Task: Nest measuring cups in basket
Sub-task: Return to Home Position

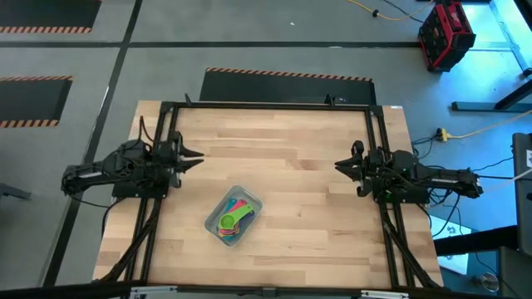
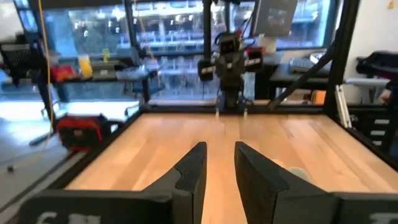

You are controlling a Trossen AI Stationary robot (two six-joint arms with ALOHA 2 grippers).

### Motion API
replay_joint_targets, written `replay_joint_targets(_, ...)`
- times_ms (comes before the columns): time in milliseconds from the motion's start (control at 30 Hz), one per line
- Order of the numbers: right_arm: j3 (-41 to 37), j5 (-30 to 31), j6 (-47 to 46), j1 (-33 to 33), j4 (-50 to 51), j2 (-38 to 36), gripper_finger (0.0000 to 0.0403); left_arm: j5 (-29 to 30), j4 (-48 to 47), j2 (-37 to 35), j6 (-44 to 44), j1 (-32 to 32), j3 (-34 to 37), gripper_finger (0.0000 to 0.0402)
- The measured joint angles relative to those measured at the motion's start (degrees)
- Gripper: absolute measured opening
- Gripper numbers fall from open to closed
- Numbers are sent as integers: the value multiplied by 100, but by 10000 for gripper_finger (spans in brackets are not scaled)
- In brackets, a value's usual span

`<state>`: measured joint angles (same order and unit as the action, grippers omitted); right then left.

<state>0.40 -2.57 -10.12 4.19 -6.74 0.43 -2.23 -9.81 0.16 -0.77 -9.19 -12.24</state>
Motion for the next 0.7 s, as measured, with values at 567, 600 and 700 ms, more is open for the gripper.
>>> replay_joint_targets(567, 0, 0, -2, 2, 0, 0, 68, -27, 1407, -2, -92, 0, 1118, 76)
replay_joint_targets(600, 0, 0, 2, 0, -1, 0, 68, -22, 1503, -2, -92, 0, 1175, 76)
replay_joint_targets(700, 1, 0, -5, 1, -1, -2, 68, -22, 1573, -2, -42, 0, 1177, 76)
